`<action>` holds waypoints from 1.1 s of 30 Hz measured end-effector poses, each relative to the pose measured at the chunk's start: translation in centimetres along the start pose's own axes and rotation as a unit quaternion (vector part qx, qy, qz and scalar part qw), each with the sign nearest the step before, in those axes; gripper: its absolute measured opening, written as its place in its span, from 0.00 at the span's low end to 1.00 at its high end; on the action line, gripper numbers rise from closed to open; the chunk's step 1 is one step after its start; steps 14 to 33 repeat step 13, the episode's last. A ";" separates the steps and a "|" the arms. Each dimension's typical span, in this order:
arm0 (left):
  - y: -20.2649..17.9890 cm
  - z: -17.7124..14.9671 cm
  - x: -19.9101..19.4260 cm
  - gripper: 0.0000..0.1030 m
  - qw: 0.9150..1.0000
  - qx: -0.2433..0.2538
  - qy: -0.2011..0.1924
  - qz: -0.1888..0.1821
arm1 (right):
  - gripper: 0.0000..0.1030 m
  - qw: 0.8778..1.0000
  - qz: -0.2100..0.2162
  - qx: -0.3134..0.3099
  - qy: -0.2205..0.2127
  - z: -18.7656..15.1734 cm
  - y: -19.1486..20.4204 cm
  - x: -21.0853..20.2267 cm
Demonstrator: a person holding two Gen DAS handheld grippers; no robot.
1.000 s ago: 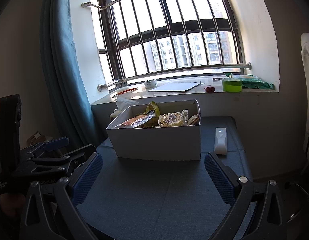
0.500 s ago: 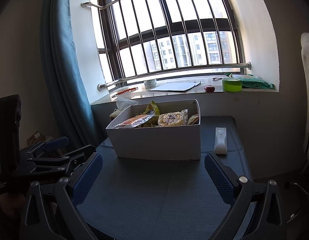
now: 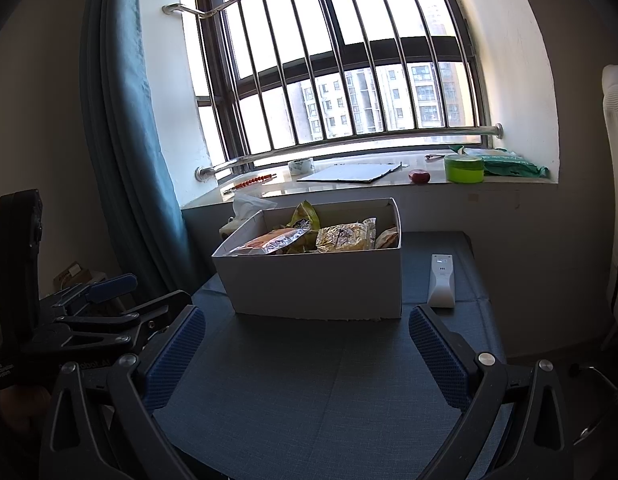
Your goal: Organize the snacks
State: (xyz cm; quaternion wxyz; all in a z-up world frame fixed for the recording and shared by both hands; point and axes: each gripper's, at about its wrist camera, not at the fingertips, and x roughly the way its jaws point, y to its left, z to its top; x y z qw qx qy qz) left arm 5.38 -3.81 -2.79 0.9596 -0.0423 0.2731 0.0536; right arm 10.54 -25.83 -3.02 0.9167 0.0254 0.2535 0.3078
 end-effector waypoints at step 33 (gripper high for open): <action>-0.3 -0.1 -0.3 1.00 1.000 0.005 -0.002 -0.003 | 1.00 1.000 0.000 0.000 0.001 0.1 -0.1 0.0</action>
